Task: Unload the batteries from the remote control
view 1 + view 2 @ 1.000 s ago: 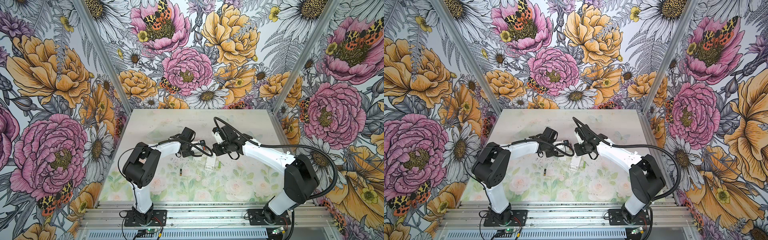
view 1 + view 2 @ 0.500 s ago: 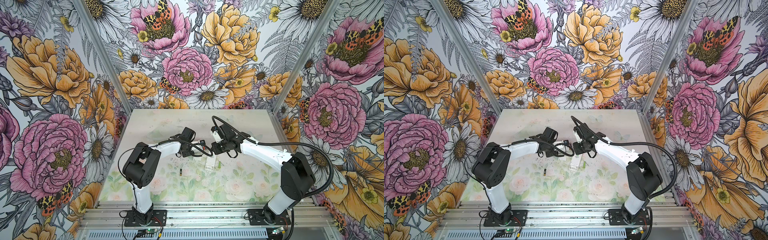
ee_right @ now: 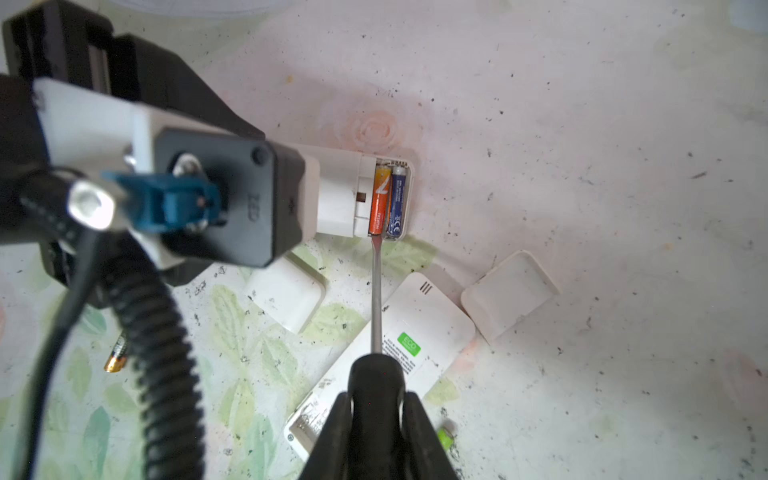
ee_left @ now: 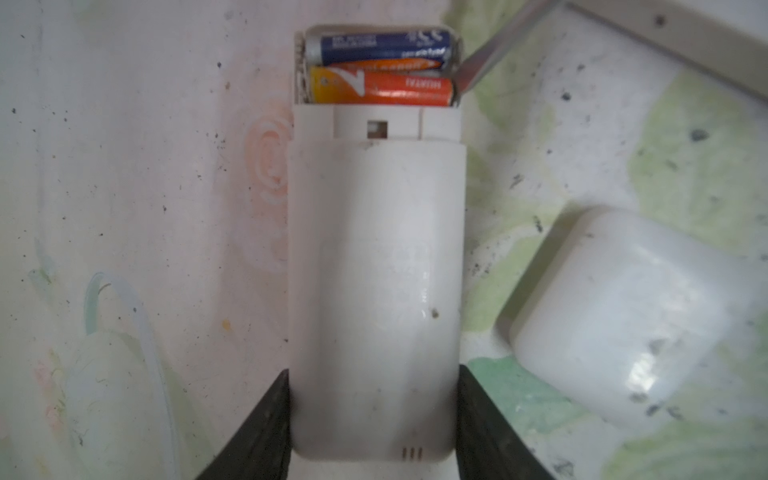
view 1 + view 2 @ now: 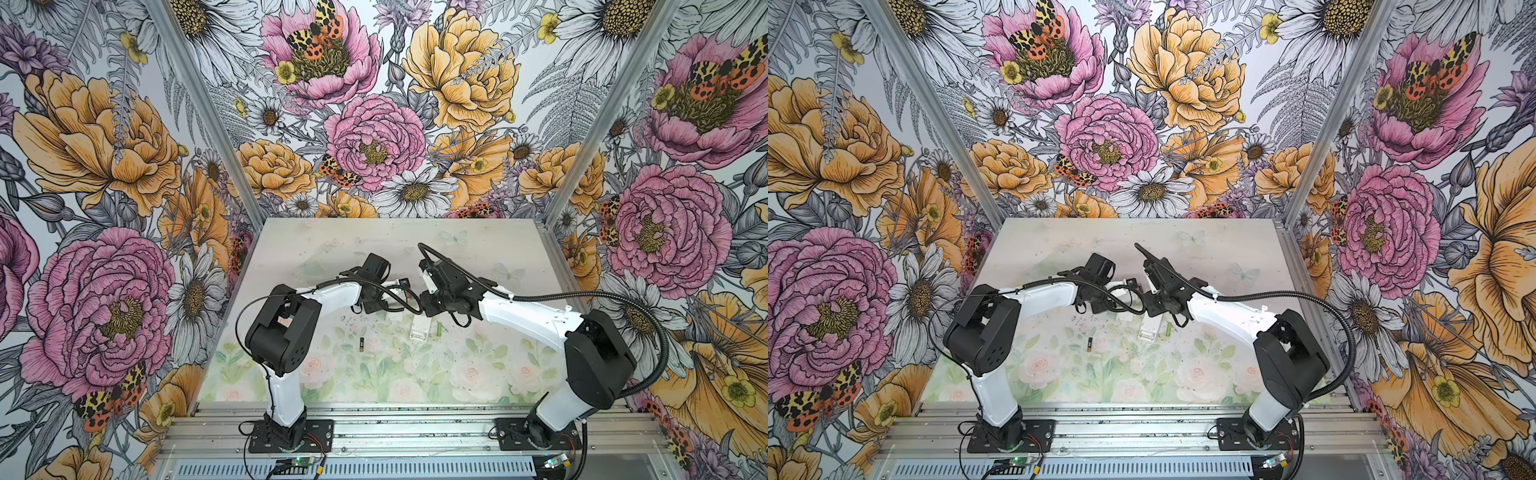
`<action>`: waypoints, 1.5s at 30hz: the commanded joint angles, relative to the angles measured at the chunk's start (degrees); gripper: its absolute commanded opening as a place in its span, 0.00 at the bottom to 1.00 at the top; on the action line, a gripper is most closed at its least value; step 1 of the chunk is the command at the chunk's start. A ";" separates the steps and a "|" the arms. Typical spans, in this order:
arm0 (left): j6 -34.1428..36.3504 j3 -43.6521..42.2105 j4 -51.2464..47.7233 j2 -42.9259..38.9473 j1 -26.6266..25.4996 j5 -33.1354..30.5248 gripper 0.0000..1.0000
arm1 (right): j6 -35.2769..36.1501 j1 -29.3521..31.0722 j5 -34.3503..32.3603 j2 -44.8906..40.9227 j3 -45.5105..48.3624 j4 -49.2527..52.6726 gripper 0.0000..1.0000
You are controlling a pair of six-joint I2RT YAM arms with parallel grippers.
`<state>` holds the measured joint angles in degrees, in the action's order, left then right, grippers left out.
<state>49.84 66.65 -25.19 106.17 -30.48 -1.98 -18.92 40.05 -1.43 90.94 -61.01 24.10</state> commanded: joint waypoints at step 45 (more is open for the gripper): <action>-6.58 0.37 -4.70 -0.88 3.21 2.92 0.08 | -14.43 -1.13 -13.34 -22.17 18.79 -14.90 0.00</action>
<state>45.32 68.05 -30.68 106.69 -28.38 2.50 -30.26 40.53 -16.67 70.26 -39.40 3.57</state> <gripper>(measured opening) 0.555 0.220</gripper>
